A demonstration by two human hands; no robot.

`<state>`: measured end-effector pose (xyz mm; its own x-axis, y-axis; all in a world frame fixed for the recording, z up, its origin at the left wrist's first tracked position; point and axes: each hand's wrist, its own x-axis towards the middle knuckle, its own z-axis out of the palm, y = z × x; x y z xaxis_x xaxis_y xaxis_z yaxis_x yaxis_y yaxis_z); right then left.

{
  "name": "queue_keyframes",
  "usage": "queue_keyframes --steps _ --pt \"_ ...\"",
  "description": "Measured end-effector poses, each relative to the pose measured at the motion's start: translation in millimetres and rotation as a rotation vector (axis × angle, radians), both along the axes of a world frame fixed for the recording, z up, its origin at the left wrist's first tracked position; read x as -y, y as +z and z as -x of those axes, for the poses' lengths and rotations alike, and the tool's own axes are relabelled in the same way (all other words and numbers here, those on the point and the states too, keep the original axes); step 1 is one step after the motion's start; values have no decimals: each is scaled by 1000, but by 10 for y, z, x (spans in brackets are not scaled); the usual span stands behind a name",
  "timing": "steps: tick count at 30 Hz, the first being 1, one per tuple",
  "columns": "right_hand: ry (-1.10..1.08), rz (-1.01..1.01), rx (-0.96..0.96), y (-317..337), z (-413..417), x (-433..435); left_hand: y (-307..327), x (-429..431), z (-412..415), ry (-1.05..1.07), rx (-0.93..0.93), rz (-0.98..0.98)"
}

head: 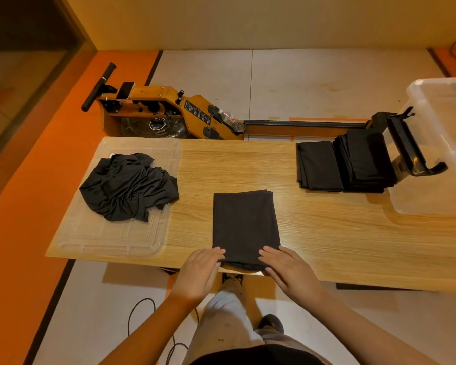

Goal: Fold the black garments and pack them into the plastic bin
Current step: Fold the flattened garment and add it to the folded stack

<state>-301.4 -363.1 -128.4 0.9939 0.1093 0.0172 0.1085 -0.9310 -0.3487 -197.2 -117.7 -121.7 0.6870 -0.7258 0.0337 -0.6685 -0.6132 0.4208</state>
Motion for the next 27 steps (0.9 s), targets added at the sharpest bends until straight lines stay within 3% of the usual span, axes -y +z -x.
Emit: queue_keyframes --steps 2,7,12,15,21,25,27 --pt "-63 -97 35 136 -56 -4 93 30 -46 56 -108 -9" --pt "-294 -466 -132 345 -280 24 312 187 -206 177 -252 122" --pt "-442 -860 -196 658 -641 120 530 370 -474 340 -704 390" --pt "-437 -979 -230 963 -892 260 757 509 -704 381 -835 509" --pt "-484 -1054 -299 1112 -1415 597 994 898 -1322 318 -850 455" --pt "-642 -1018 -175 848 -1674 702 817 1139 -1710 390 -779 352" --pt "-680 -899 -79 744 -1669 705 695 1150 -1719 388 -645 261"
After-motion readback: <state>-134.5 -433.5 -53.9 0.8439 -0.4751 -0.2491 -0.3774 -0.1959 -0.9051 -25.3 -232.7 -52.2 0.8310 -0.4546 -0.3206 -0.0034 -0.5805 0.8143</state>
